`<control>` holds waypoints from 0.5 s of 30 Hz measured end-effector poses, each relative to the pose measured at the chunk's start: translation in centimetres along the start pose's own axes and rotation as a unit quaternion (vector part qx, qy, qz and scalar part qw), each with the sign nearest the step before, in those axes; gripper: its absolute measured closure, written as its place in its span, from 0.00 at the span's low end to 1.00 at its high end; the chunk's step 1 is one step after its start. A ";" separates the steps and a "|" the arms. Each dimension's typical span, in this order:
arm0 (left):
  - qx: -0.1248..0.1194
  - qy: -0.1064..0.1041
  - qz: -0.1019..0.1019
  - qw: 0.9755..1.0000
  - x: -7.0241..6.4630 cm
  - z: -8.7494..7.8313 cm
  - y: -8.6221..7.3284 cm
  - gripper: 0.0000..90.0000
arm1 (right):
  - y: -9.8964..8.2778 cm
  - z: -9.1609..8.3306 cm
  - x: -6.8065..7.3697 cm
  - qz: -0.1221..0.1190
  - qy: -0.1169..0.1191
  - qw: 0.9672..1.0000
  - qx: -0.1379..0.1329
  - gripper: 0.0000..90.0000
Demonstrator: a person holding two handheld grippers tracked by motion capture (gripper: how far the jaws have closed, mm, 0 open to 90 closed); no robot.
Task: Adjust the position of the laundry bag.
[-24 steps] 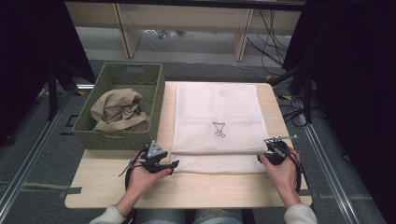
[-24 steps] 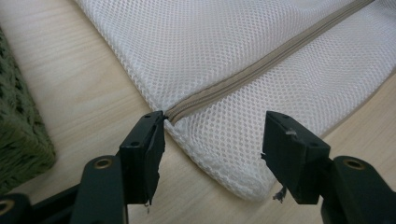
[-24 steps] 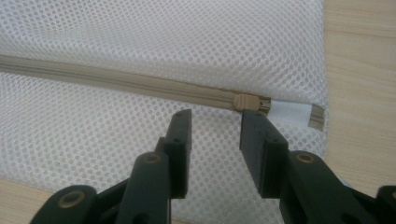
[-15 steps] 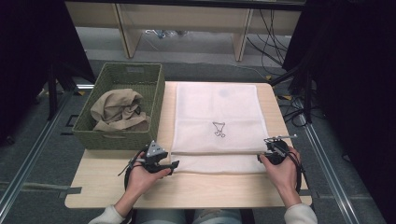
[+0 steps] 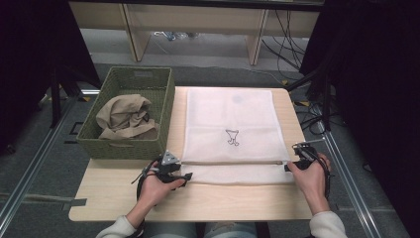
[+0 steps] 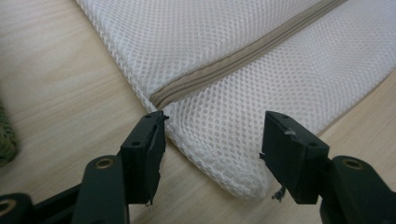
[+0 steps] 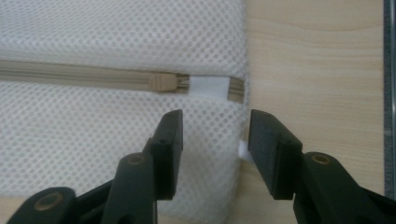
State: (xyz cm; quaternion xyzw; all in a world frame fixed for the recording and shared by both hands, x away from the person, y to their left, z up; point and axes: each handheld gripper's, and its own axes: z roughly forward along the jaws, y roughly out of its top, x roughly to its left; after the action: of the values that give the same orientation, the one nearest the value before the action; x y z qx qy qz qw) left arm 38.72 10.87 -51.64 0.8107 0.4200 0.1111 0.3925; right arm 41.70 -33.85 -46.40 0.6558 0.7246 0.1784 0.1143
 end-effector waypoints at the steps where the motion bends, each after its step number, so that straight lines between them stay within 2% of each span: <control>1: 0.002 0.005 0.003 1.000 0.0 0.1 0.1 0.44 | 0.1 0.1 -0.1 0.001 -0.009 1.000 0.001 0.60; 2: 0.002 0.007 0.006 1.000 0.0 0.1 0.1 0.44 | 0.1 0.1 0.1 0.023 -0.010 1.000 0.015 0.59; 3: 0.012 0.006 0.016 1.000 0.1 0.0 0.3 0.46 | 0.1 0.1 0.2 0.033 -0.015 0.999 0.022 0.59; 5: 0.018 0.016 0.028 0.999 0.0 0.1 0.4 0.49 | 0.1 0.5 0.0 0.027 -0.010 0.999 0.028 0.59; 6: 0.026 0.025 0.041 0.998 -0.1 0.1 0.6 0.51 | 0.1 0.8 0.3 0.044 -0.015 0.998 0.034 0.59; 7: 0.029 0.026 0.054 0.998 -0.2 0.1 0.6 0.53 | 0.1 1.1 0.0 0.021 -0.008 0.999 0.039 0.61; 8: 0.032 0.024 0.063 0.997 -0.4 0.2 0.7 0.56 | 0.1 1.2 0.0 0.025 -0.003 0.999 0.043 0.63; 9: 0.034 0.025 0.068 0.997 -0.6 0.2 0.8 0.59 | 0.1 1.3 0.3 0.028 -0.008 0.999 0.043 0.68; 11: 0.036 0.028 0.076 0.996 -0.9 0.3 1.0 0.65 | 0.2 1.2 0.5 0.018 -0.013 0.999 0.048 0.75; 12: 0.038 0.025 0.077 0.996 -1.1 0.3 1.0 0.68 | 0.2 1.2 0.7 0.022 -0.012 0.999 0.048 0.78; 13: 0.039 0.029 0.086 0.995 -1.1 0.3 1.1 0.73 | 0.2 1.1 1.1 0.033 -0.023 0.998 0.052 0.82; 14: 0.040 0.025 0.082 0.996 -1.2 0.4 1.1 0.78 | 0.2 1.2 0.9 0.011 -0.022 0.998 0.050 0.85; 15: 0.042 0.028 0.090 0.995 -1.2 0.3 1.3 0.82 | 0.1 1.1 0.9 0.002 -0.022 0.999 0.048 0.88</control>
State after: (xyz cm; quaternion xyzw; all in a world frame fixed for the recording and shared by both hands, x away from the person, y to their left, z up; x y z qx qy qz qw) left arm 38.86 9.31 -50.77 0.8578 0.3601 0.1508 0.3345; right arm 42.13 -32.88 -47.34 0.6659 0.7281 0.1296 0.0982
